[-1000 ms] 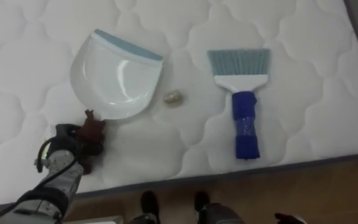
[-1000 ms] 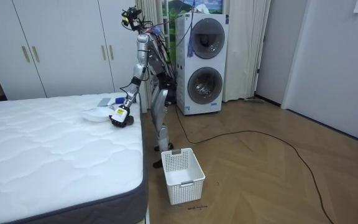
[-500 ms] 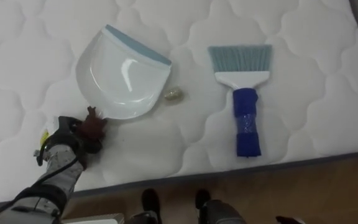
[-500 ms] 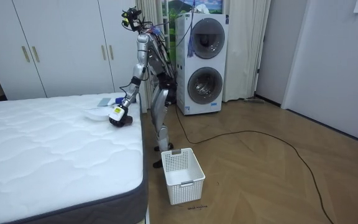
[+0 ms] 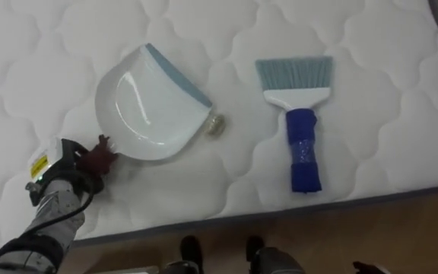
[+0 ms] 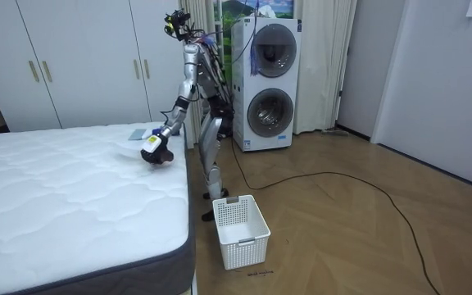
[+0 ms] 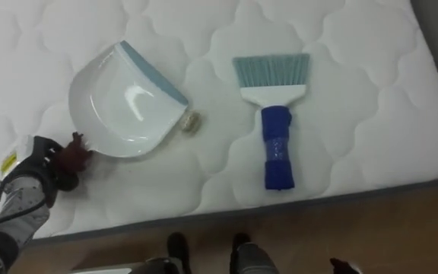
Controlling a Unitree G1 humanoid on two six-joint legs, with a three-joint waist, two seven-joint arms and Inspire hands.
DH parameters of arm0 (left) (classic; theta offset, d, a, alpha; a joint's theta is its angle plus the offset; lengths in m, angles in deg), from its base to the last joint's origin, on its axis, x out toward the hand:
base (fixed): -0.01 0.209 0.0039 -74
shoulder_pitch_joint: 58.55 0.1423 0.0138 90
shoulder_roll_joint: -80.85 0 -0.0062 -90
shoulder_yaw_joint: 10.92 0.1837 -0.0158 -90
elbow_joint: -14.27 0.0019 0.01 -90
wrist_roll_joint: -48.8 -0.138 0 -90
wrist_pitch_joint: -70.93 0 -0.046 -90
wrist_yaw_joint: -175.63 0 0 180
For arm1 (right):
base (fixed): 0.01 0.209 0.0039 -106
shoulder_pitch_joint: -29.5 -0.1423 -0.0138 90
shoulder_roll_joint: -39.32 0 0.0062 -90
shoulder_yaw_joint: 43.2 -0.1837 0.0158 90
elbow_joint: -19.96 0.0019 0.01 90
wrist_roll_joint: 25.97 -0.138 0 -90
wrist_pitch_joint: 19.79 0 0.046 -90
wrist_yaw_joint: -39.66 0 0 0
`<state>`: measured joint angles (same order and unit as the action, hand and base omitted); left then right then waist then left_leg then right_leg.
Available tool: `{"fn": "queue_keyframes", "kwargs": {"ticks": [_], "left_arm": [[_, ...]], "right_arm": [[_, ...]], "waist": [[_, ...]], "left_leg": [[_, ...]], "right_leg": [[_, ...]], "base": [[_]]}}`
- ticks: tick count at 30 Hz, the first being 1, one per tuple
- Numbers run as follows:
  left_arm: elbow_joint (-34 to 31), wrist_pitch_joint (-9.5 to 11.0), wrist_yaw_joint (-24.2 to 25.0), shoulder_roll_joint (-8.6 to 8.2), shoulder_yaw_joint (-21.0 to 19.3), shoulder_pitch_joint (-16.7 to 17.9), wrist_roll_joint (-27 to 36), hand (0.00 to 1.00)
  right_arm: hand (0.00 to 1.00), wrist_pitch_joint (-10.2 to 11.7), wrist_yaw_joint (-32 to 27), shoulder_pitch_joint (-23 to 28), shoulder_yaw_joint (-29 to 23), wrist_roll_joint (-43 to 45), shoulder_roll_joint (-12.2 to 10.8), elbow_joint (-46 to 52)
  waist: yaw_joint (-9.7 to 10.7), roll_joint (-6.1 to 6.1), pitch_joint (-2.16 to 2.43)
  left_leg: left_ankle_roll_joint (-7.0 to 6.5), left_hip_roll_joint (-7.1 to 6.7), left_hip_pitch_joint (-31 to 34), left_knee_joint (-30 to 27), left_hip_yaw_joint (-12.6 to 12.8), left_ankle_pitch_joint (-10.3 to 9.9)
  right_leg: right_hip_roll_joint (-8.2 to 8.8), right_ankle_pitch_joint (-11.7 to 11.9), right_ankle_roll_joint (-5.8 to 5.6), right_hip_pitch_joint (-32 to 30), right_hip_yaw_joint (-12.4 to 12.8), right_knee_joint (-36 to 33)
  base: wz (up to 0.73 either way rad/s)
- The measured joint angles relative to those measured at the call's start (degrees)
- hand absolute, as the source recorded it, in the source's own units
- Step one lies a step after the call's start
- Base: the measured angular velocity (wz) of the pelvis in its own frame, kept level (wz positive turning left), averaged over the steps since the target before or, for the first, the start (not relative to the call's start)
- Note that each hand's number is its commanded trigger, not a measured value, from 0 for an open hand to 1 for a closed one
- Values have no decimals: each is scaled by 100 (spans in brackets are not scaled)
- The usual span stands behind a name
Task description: Clean bed
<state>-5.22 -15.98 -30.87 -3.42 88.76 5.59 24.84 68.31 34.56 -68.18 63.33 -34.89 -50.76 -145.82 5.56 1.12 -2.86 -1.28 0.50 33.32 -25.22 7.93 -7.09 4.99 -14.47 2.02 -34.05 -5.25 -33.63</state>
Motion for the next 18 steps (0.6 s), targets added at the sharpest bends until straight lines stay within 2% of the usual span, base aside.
{"fn": "queue_keyframes", "kwargs": {"ticks": [3,7,9,13,15,16,18], "left_arm": [[-15,-9,-62,39,0,138,160,100],[16,10,-133,39,-25,350,431,100],[16,52,-231,40,-67,554,726,100],[5,51,-320,37,-71,633,1069,100],[-19,55,-332,37,-241,656,1095,100],[-19,55,-333,37,-290,661,1097,100],[-21,58,-376,36,-303,686,1151,100]], "right_arm": [[0,2,-84,-10,-153,-296,39,-17],[0,106,-114,-13,-198,-453,45,-30],[0,126,-119,18,-207,-501,48,-29],[0,124,-137,140,-212,-565,46,-23],[0,124,-137,163,-214,-556,41,-23],[0,123,-137,164,-216,-554,41,-25],[0,122,-139,183,-216,-557,41,-28]], "waist": [[-110,7,6],[-159,15,13],[-173,22,39],[-289,10,49],[-319,6,58],[-320,4,68],[-339,-4,137]], "left_leg": [[0,2,-3,-19,-16,0],[0,-9,-64,-20,-33,1],[-1,-8,-103,2,-41,1],[-2,1,-102,-9,-48,-1],[-3,0,-100,-15,-50,-1],[-3,0,-100,-16,-50,-1],[-3,-4,-103,-25,-65,-1]], "right_leg": [[4,1,1,16,-11,-4],[-2,1,0,124,-60,31],[-4,5,-4,178,-84,77],[-8,5,-5,192,-99,91],[-5,5,-4,192,-99,90],[-5,5,-4,192,-99,90],[-2,6,-5,213,-102,99]], "base": [[2],[5],[0],[1],[0],[0],[0]]}}
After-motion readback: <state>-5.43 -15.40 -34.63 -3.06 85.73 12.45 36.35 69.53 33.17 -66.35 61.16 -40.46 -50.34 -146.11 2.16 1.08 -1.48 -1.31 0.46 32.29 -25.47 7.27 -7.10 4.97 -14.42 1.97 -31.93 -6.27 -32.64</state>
